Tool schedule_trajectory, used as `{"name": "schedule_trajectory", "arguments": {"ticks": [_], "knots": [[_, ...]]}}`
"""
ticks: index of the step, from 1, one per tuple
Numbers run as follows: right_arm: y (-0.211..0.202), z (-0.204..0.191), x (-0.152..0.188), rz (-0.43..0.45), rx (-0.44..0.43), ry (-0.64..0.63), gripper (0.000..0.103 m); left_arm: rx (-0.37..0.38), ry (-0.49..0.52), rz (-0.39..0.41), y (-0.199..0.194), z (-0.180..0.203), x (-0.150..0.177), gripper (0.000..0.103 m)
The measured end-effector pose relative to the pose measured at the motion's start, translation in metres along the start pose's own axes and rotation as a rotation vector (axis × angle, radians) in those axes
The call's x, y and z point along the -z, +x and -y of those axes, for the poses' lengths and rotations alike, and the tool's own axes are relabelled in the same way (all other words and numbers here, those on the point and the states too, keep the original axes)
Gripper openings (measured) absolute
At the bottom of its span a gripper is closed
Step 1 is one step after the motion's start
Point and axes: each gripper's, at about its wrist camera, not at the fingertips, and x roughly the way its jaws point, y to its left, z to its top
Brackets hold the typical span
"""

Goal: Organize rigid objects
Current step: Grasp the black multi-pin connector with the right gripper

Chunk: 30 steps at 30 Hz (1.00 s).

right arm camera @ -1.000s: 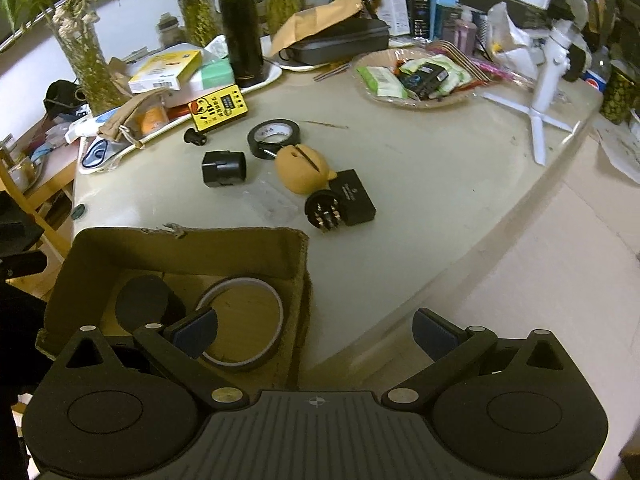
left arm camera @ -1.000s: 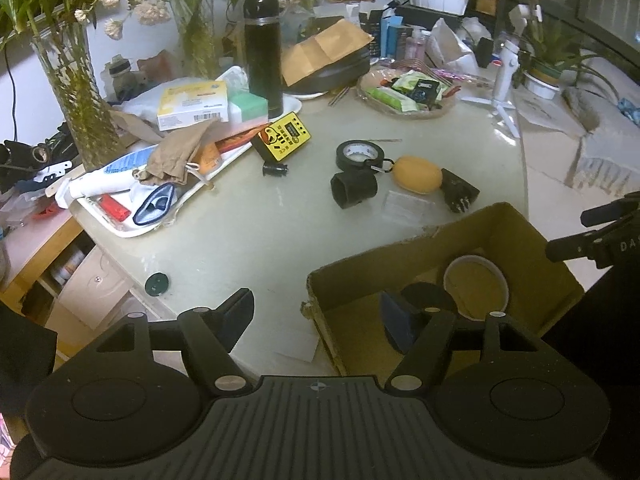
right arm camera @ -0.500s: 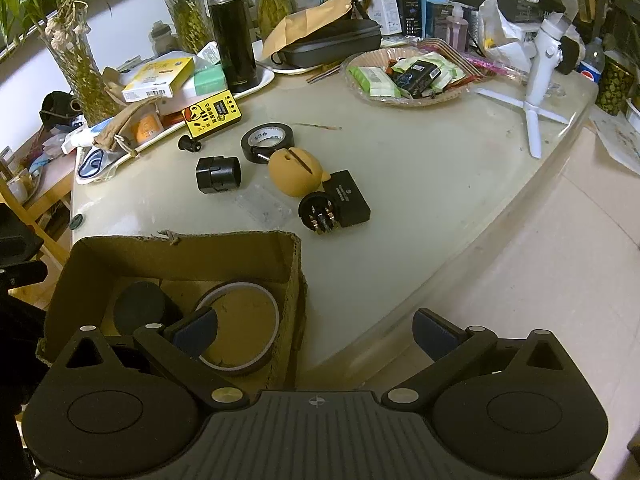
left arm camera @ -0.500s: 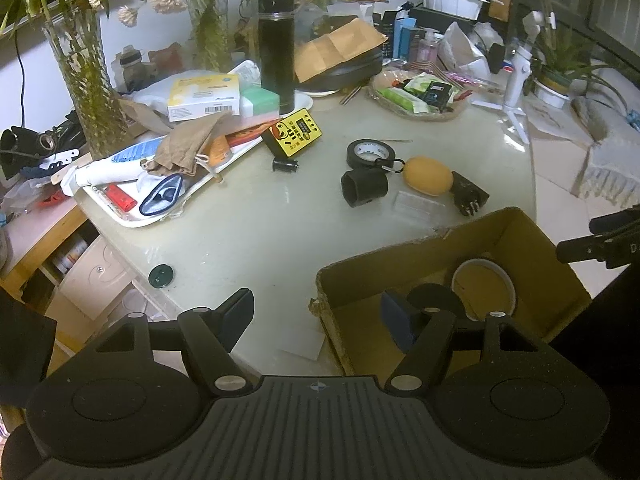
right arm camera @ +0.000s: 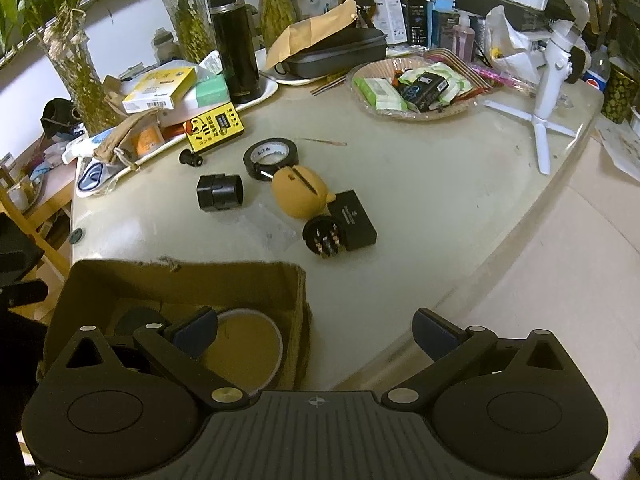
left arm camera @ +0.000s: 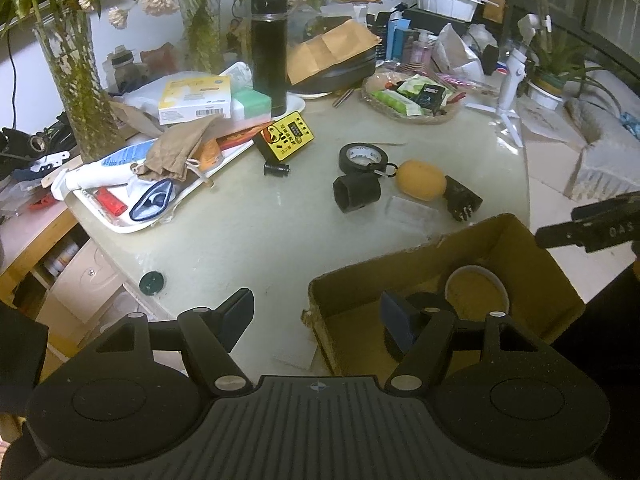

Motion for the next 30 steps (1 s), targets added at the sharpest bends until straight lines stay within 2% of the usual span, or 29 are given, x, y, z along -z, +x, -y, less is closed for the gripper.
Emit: {"name": "schedule_trajectory", "arguments": {"ticks": [7,9,12,16,21,25,30], "knots": [[0.017,0.0,-0.015,0.017,-0.012,0.021,0.101,0.015,0.003,0.006,0.011,0.0,-0.01,0.069],[0.023,-0.001,-0.02,0.021,-0.012,0.016,0.095,0.019,0.002,0.006,0.015,0.0,-0.013,0.069],[0.033,-0.002,-0.027,0.027,-0.017,0.002,0.094,0.026,0.004,0.003,0.022,-0.001,-0.016,0.069],[0.047,-0.002,-0.035,0.03,-0.017,-0.028,0.083,0.038,0.003,0.0,0.031,-0.002,-0.019,0.069],[0.069,-0.002,-0.043,0.025,-0.003,-0.067,0.077,0.055,-0.004,0.002,0.039,-0.002,-0.022,0.069],[0.086,0.001,-0.048,0.015,0.003,-0.073,0.068,0.062,-0.017,-0.004,0.044,-0.003,-0.022,0.069],[0.102,-0.002,-0.051,0.011,0.001,-0.098,0.064,0.063,-0.024,-0.007,0.046,-0.005,-0.023,0.069]]}}
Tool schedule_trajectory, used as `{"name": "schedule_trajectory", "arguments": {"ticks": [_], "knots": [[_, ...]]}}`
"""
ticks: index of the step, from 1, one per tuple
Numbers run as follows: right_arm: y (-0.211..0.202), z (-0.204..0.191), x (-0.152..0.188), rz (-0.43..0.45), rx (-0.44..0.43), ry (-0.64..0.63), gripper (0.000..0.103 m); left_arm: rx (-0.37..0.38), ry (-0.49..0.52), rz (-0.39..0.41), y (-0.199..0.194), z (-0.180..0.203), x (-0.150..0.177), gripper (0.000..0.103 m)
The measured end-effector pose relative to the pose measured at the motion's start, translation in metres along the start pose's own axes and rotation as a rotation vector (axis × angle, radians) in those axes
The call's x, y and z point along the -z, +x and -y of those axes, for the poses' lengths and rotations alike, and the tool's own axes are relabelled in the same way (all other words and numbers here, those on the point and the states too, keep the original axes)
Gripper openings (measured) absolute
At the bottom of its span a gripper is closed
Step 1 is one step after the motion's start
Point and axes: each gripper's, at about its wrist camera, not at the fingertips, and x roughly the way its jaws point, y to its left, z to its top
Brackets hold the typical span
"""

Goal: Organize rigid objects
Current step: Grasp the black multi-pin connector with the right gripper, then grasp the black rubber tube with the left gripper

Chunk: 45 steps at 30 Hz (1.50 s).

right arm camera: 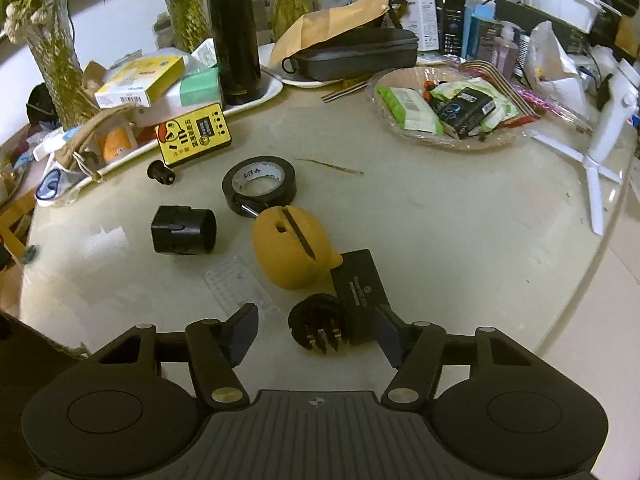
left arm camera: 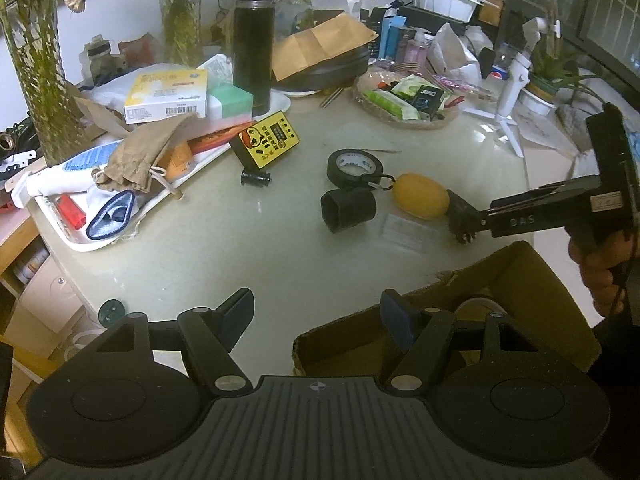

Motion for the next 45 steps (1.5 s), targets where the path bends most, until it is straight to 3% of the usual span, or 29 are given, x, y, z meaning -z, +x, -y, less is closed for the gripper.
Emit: {"name": "schedule_trajectory", "arguments": {"ticks": [4,8,18,33,45], "knots": [[0.012,-0.002,-0.001,-0.018,0.0,-0.016,0.058,0.001,-0.008,0.001,0.002,-0.002,-0.002,0.069],[0.022,-0.004,0.0,-0.042,0.016,-0.026,0.043,-0.003,-0.01,0.002,0.005,-0.002,-0.005,0.069],[0.015,0.002,0.002,-0.028,0.008,0.013,0.042,-0.005,0.003,0.01,0.008,0.001,-0.009,0.069],[-0.036,0.015,-0.002,0.055,-0.06,0.086,0.042,0.001,-0.014,0.016,0.02,0.007,-0.029,0.069],[-0.06,0.035,0.01,0.052,-0.037,0.098,0.042,-0.021,-0.053,-0.008,0.046,0.026,-0.053,0.069]]}}
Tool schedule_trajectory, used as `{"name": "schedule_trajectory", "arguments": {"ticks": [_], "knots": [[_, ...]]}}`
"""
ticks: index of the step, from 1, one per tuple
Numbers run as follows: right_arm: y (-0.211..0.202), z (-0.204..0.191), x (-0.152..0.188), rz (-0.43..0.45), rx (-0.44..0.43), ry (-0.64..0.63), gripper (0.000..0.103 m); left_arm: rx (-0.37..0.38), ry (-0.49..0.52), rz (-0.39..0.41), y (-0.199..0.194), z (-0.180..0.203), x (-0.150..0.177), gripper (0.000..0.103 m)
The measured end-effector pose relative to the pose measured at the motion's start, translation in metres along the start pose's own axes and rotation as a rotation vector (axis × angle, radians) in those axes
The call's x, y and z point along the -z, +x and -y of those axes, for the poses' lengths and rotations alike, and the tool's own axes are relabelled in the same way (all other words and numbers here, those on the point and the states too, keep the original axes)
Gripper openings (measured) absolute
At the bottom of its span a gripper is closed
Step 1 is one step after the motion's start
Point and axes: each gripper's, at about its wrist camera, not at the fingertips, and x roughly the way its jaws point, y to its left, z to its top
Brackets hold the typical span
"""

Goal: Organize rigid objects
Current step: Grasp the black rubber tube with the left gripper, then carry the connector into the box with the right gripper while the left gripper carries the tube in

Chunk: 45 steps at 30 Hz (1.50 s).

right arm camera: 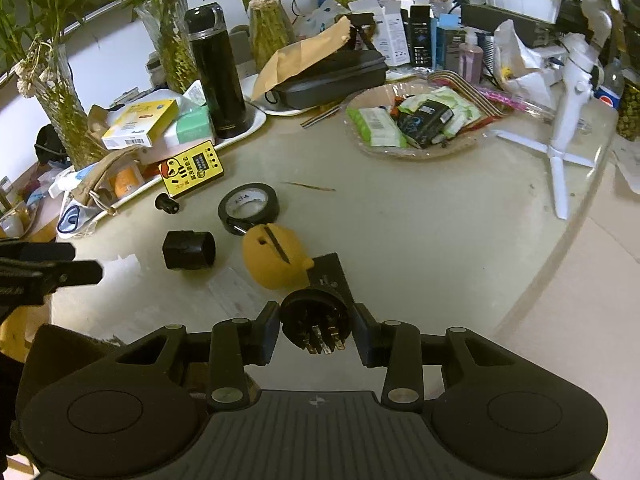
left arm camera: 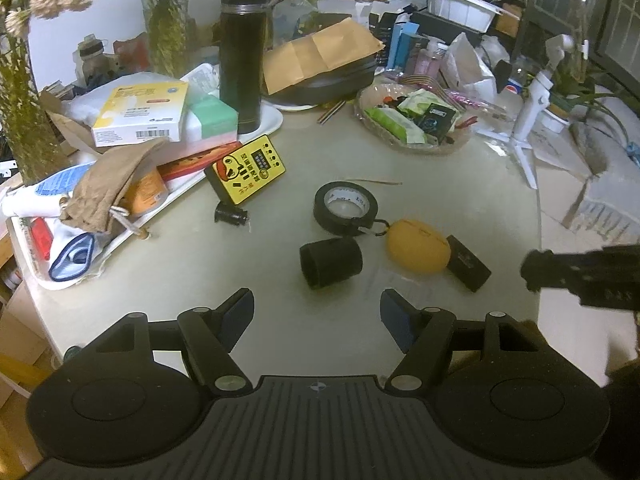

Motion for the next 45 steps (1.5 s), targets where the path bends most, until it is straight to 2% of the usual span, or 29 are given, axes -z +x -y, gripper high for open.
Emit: {"name": "schedule_trajectory", "arguments": {"ticks": [7,13,19,29,32,34,35,36,45], "knots": [[-0.011,0.007,0.008,0.01,-0.008,0.014,0.042,-0.045,-0.01,-0.017,0.018,0.012,-0.007,0.069],[-0.018,0.007,0.012,0.02,-0.013,0.012,0.042,-0.135,-0.037,-0.039,0.041,0.027,-0.014,0.069],[-0.023,0.009,0.016,0.023,-0.015,0.019,0.042,-0.186,-0.072,-0.052,0.065,0.041,-0.023,0.069],[-0.027,0.009,0.019,0.027,-0.023,0.006,0.042,-0.309,-0.132,-0.114,0.103,0.046,-0.033,0.069],[-0.027,0.009,0.019,0.025,-0.02,0.005,0.042,-0.324,-0.151,-0.133,0.111,0.043,-0.034,0.069],[-0.027,0.008,0.019,0.023,-0.015,-0.001,0.042,-0.342,-0.157,-0.146,0.114,0.042,-0.034,0.065],[-0.027,0.007,0.019,0.023,-0.011,-0.004,0.042,-0.335,-0.16,-0.148,0.114,0.041,-0.035,0.05],[-0.027,0.006,0.019,0.022,-0.009,-0.006,0.042,-0.325,-0.157,-0.156,0.114,0.041,-0.035,0.044],[-0.033,0.003,0.02,0.028,-0.015,-0.008,0.042,-0.295,-0.147,-0.145,0.1,0.034,-0.036,0.044]]}}
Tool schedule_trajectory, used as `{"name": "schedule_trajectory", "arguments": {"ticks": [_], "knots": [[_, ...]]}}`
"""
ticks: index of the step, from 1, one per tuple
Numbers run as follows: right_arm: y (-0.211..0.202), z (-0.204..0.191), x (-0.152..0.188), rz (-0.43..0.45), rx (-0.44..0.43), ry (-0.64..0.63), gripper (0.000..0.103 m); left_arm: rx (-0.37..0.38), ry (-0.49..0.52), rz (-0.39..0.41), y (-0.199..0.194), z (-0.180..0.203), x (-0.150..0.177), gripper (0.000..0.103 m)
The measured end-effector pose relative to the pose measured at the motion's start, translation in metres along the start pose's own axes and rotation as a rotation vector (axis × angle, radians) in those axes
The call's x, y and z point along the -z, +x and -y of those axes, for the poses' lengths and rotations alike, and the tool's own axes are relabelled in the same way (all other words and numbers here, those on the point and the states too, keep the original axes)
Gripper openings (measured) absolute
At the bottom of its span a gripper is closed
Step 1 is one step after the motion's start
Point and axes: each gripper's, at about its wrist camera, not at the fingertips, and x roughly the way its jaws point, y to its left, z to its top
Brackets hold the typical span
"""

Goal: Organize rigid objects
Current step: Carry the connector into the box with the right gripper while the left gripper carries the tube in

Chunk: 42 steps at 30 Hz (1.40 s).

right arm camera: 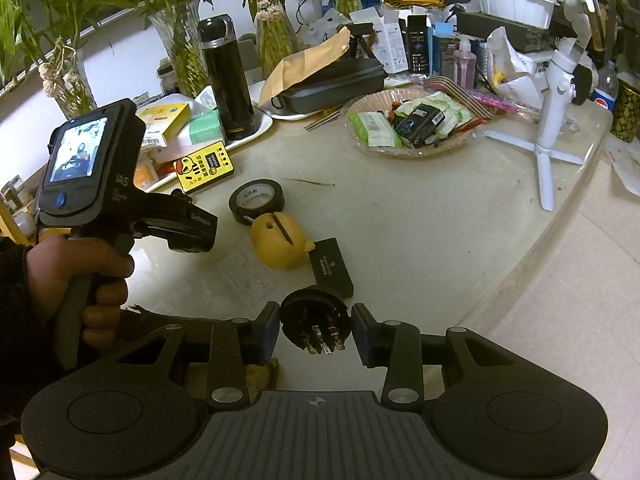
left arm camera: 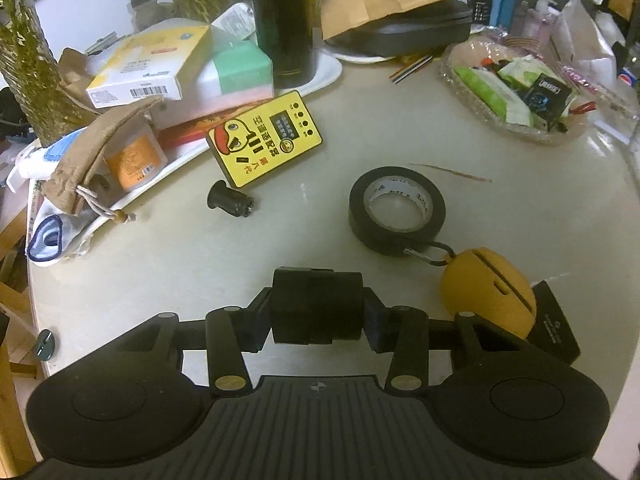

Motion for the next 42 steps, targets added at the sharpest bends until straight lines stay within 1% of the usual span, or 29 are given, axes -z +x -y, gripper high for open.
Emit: {"name": "schedule_trajectory", "arguments": {"ticks": [10,14,22,31,42], "knots": [[-0.011,-0.013,-0.002,0.011,-0.006,0.001,0.042,0.074,0.035,0.045,-0.037,-0.025,0.0,0.044],[-0.013,-0.023,-0.003,0.007,-0.009,0.001,0.042,0.105,0.041,0.046,-0.051,-0.038,0.0,0.044],[-0.019,-0.043,-0.007,-0.003,-0.002,-0.011,0.042,0.142,0.061,0.079,-0.086,-0.063,0.005,0.044],[-0.029,-0.064,-0.011,-0.011,-0.006,-0.035,0.042,0.192,0.089,0.09,-0.122,-0.084,0.019,0.044],[-0.04,-0.083,-0.011,-0.034,-0.035,-0.063,0.042,0.268,0.139,0.1,-0.157,-0.094,0.041,0.044]]}}
